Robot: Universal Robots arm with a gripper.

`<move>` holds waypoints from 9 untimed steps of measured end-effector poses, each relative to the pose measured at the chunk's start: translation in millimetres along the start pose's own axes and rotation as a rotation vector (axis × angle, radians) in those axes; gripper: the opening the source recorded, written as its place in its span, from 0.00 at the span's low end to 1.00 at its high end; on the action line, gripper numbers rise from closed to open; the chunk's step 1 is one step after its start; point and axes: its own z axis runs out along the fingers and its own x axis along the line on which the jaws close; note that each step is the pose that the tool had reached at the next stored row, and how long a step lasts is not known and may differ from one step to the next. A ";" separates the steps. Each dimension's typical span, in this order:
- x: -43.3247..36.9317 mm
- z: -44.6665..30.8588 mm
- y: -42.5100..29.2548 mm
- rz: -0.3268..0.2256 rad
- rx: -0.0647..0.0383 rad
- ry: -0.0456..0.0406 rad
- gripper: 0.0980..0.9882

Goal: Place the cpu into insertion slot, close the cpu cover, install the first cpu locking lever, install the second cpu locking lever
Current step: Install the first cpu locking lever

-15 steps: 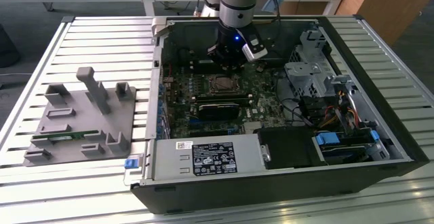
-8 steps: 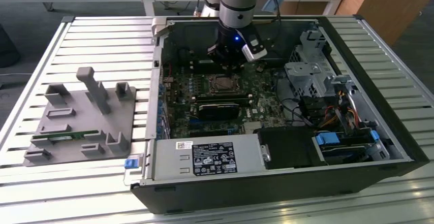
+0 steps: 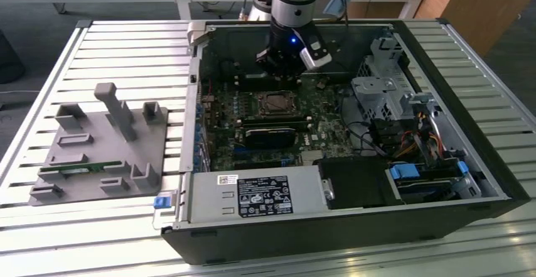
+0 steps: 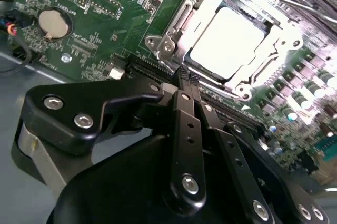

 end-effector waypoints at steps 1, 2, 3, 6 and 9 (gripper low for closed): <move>0.0 -1.3 0.0 0.000 0.000 0.0000 0.01; 0.0 -1.9 0.1 0.000 0.000 0.0000 0.01; 0.0 -2.0 -0.2 0.000 0.000 0.0000 0.01; 0.0 -2.1 -2.0 0.000 0.000 0.0000 0.01; -0.1 -2.2 -3.6 0.000 0.000 0.0000 0.01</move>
